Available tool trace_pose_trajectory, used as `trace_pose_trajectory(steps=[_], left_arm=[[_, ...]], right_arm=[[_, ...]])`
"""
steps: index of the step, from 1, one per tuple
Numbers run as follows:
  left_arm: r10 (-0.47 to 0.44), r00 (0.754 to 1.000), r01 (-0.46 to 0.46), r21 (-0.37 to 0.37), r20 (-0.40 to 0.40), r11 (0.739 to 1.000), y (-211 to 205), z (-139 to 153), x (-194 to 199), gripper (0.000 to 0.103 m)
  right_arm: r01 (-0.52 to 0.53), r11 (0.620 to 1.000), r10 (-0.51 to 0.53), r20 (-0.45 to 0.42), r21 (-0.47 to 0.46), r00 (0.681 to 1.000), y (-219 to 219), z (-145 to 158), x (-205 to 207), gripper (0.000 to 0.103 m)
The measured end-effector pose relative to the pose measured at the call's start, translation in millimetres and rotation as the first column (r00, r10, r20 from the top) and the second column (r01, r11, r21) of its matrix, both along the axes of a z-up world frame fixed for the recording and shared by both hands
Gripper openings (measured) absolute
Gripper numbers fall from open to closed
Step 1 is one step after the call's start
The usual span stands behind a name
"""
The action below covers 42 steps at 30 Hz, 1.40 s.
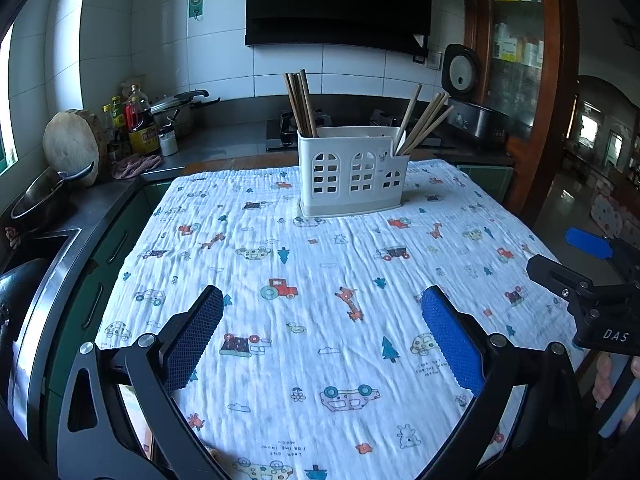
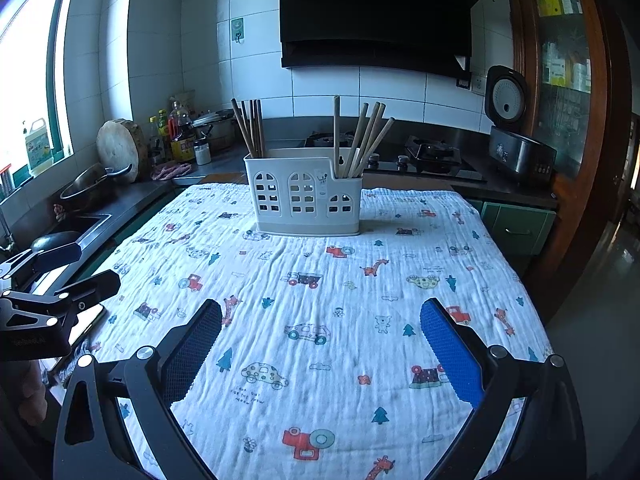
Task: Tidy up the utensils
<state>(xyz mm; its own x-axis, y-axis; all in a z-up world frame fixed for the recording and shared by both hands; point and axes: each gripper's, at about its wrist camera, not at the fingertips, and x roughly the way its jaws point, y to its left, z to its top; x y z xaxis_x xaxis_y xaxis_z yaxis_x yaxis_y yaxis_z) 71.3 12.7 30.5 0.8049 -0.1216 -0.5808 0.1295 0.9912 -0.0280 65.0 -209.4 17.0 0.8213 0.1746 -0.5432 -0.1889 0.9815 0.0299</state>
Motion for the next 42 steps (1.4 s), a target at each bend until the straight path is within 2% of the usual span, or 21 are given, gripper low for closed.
trace_pose_trajectory(steps=[42], left_arm=[[-0.005, 1.000, 0.005, 0.005, -0.002, 1.000, -0.1, -0.6, 0.2, 0.098]], right_arm=[[-0.007, 1.000, 0.007, -0.001, 0.000, 1.000, 3.7, 2.5, -1.5, 0.096]])
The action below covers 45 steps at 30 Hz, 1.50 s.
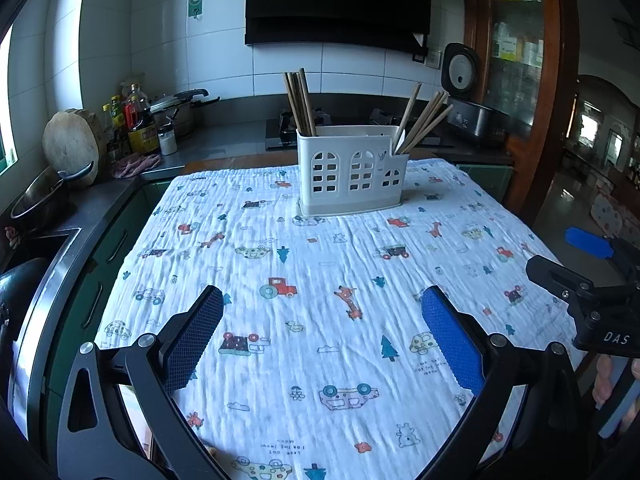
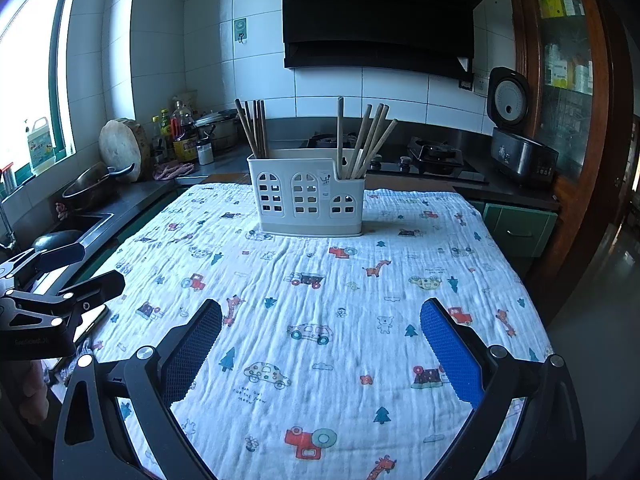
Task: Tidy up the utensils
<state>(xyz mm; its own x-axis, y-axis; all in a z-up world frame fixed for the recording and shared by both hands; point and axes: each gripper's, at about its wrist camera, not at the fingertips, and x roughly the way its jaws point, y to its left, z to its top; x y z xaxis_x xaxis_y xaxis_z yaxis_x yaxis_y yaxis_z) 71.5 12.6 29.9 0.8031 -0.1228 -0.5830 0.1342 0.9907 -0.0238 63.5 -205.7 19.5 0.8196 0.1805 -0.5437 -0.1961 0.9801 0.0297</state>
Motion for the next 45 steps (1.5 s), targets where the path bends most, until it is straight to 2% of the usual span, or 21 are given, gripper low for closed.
trace_pose_trajectory(steps=[45], left_arm=[[-0.008, 1.000, 0.008, -0.005, -0.003, 1.000, -2.6, -0.1, -0.5, 0.098]], right_arm=[[-0.010, 1.000, 0.010, -0.009, 0.001, 1.000, 6.4, -5.0, 3.6, 0.096]])
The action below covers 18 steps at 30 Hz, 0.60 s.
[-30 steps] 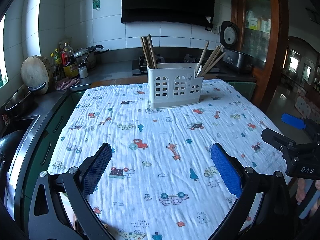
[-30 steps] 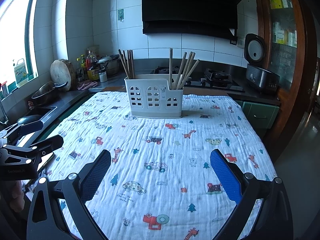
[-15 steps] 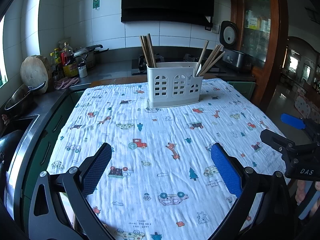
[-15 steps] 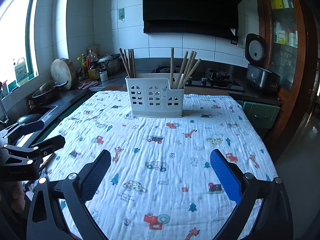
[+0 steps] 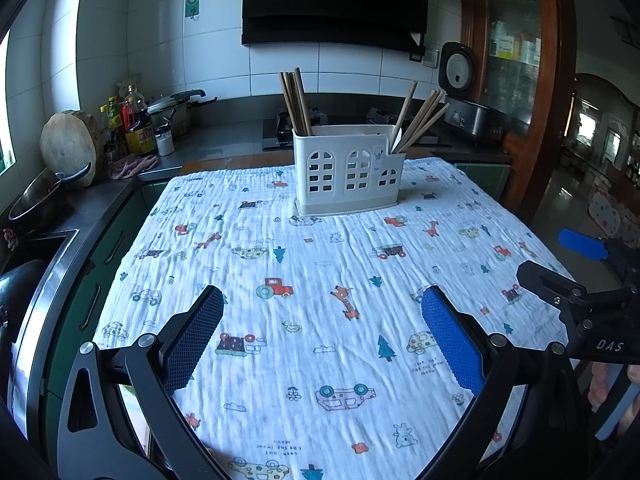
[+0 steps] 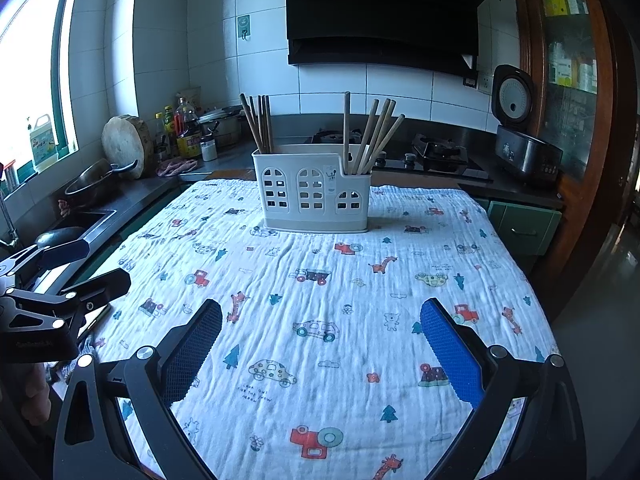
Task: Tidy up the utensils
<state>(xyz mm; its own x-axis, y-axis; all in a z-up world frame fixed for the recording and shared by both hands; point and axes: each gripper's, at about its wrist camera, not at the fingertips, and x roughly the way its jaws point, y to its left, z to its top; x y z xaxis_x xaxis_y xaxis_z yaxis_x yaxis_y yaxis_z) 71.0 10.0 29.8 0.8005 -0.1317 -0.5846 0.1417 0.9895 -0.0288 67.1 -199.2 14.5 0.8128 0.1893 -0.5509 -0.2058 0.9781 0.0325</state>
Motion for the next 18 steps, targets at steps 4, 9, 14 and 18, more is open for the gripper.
trace_pose_trajectory(steps=[4, 9, 14, 18], left_arm=[[0.000, 1.000, 0.000, 0.000, -0.002, 1.000, -0.1, 0.1, 0.0, 0.098], [-0.001, 1.000, 0.001, -0.001, -0.002, 1.000, 0.2, 0.1, 0.1, 0.098], [0.000, 1.000, 0.000, -0.001, -0.001, 1.000, 0.1, -0.3, -0.9, 0.098], [0.001, 1.000, -0.001, 0.000, -0.001, 1.000, 0.2, -0.4, -0.9, 0.098]], right_arm=[[-0.004, 1.000, 0.004, -0.002, 0.003, 1.000, -0.4, -0.6, -0.2, 0.096], [-0.001, 1.000, 0.002, -0.003, 0.007, 1.000, -1.3, -0.6, -0.4, 0.096], [-0.001, 1.000, 0.001, -0.001, 0.009, 1.000, -1.2, -0.5, -0.4, 0.096], [-0.002, 1.000, 0.002, -0.001, 0.007, 1.000, -1.6, -0.4, -1.1, 0.096]])
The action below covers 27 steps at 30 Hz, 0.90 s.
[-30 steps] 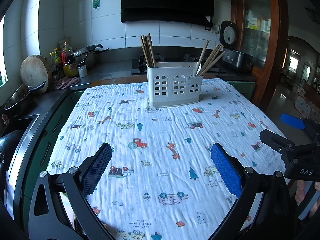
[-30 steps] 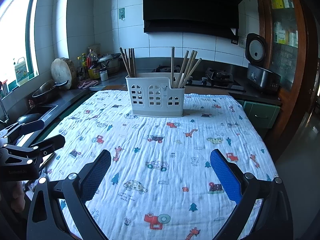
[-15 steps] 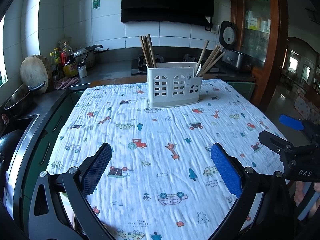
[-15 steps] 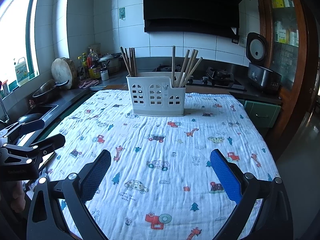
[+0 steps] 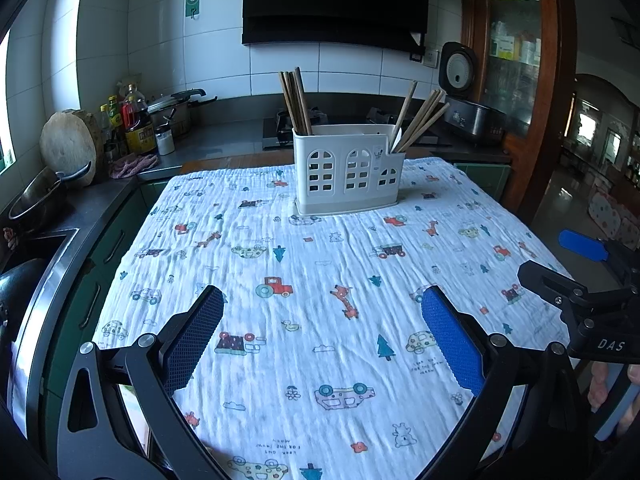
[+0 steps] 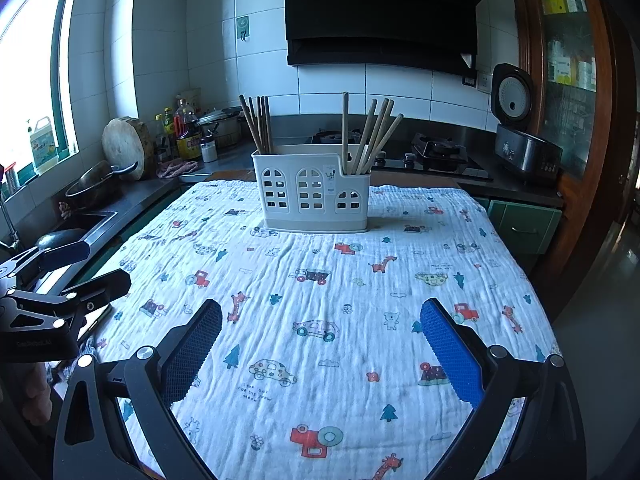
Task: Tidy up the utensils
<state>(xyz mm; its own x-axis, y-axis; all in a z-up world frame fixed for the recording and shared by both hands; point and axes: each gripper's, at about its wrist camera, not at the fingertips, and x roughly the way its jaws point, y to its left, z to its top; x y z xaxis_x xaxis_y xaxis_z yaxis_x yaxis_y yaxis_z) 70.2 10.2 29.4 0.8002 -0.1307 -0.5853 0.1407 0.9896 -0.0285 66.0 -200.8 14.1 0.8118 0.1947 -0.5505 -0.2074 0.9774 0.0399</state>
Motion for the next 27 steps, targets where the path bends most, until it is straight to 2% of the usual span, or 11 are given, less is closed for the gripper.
trace_pose_trajectory(steps=[17, 27], left_arm=[[-0.007, 1.000, 0.007, -0.008, 0.000, 1.000, 1.0, 0.2, -0.4, 0.098], [0.028, 0.999, -0.028, -0.016, -0.020, 0.999, 7.3, -1.8, 4.7, 0.098]], right_arm=[[-0.001, 1.000, 0.001, -0.002, 0.002, 1.000, -0.7, 0.9, -1.0, 0.096], [0.003, 1.000, -0.003, -0.007, 0.001, 1.000, -1.5, 0.5, -0.3, 0.096]])
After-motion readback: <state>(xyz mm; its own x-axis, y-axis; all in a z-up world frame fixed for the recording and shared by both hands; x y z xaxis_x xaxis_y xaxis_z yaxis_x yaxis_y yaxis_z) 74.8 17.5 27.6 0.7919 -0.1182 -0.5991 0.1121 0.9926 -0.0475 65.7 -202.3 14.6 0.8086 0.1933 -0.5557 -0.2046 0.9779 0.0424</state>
